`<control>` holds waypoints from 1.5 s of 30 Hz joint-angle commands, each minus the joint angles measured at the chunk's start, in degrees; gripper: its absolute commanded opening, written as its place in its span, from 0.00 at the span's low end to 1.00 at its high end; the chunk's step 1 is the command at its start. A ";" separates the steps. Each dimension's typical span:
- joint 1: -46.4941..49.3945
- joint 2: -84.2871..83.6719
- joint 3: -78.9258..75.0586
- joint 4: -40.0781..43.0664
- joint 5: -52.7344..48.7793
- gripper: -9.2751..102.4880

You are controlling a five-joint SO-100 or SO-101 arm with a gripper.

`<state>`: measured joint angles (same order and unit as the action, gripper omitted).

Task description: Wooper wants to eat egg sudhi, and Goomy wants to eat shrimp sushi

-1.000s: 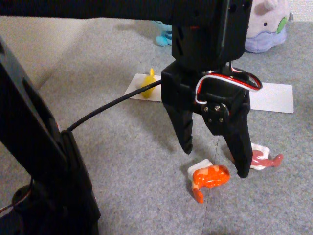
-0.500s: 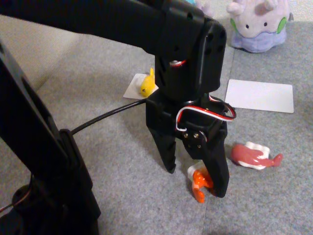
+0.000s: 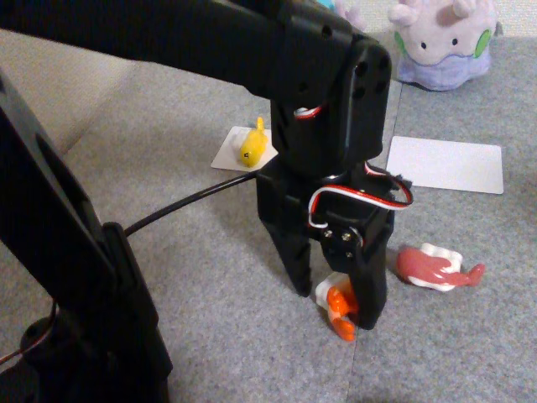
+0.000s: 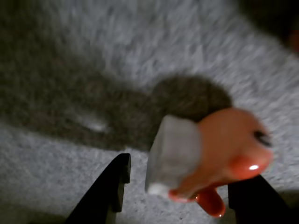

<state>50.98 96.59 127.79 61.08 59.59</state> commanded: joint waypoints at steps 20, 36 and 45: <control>-0.09 2.29 -0.35 -2.64 -0.53 0.14; -3.43 10.63 -4.92 4.31 0.70 0.14; -12.66 16.26 -20.48 15.12 7.12 0.14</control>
<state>39.73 110.21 113.12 74.44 65.30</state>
